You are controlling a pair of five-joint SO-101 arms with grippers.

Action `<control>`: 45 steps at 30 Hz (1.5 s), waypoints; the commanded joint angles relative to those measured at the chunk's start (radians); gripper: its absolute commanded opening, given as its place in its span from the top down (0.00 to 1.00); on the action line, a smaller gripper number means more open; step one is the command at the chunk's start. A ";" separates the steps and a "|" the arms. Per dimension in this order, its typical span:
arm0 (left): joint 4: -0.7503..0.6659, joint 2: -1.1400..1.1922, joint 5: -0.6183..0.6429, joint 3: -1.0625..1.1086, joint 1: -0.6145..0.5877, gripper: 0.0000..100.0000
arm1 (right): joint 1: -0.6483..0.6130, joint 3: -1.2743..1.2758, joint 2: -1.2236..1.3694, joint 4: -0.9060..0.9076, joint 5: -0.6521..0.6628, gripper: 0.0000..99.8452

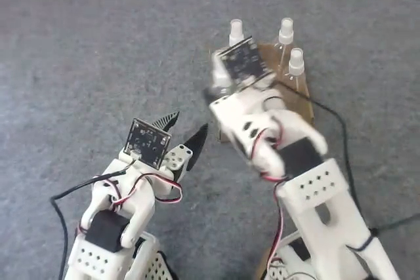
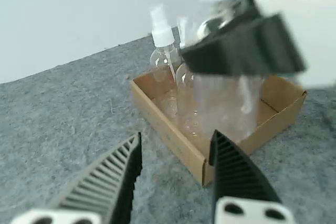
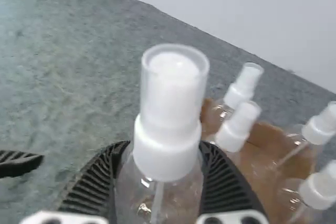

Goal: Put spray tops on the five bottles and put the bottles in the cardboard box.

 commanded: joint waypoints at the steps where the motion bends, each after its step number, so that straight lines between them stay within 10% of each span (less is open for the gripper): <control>1: -0.038 0.000 -0.006 -0.004 -0.049 0.81 | 0.133 -0.087 -0.050 0.025 0.029 0.99; 18: -0.169 0.008 0.051 0.038 -0.222 0.99 | 0.219 0.344 -0.031 -0.496 0.020 0.99; 45: -0.163 0.008 0.100 0.050 -0.224 0.99 | 0.248 0.370 0.070 -0.613 -0.114 0.99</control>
